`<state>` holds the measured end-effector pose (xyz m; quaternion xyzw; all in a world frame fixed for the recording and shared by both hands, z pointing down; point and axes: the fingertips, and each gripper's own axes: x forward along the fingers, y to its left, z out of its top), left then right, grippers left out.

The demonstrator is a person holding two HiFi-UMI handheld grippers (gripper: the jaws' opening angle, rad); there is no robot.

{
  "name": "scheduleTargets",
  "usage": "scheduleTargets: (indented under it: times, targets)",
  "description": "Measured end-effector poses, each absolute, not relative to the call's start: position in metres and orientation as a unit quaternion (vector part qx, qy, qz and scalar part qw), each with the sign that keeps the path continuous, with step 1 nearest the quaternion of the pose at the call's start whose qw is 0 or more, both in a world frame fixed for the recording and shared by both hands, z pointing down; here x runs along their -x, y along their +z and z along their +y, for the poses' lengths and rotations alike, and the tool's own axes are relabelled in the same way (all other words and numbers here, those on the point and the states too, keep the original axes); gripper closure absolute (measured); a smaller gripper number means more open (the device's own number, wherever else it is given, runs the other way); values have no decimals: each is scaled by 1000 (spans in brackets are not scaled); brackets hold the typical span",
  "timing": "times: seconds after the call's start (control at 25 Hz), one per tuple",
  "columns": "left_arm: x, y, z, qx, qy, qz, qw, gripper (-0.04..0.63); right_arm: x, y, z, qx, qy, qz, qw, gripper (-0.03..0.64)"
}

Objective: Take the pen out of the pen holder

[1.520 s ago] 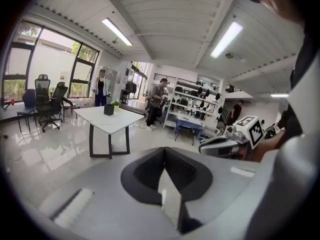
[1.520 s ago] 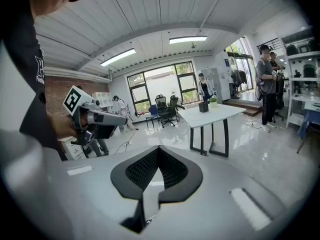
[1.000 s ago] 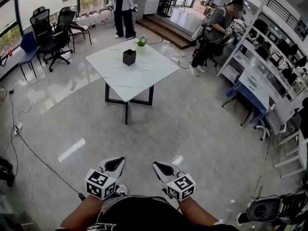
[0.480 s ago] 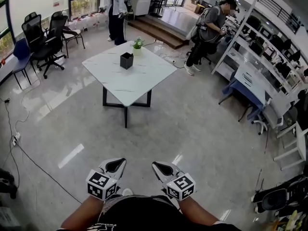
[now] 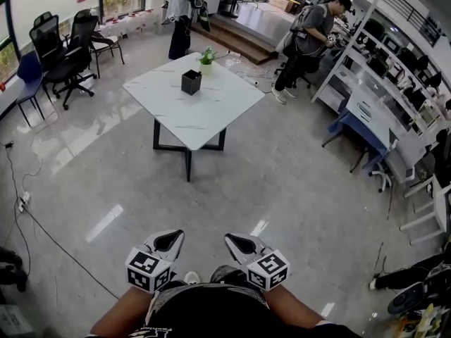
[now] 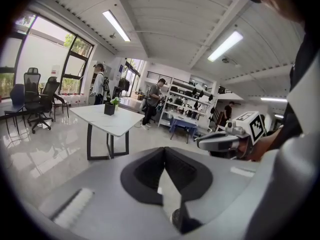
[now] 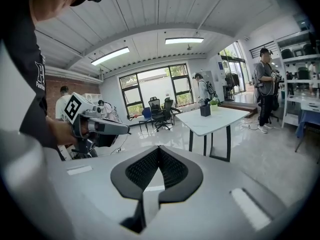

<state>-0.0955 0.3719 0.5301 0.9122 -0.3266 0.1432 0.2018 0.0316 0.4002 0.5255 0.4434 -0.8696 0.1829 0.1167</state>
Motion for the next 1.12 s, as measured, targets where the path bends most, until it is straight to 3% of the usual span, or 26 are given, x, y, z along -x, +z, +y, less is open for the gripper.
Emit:
scheduleTargets:
  times: [1.12]
  targets:
    - [76,522,262,-904,150,-350,194,538,-36,524,272,-417,187,-884,96,617]
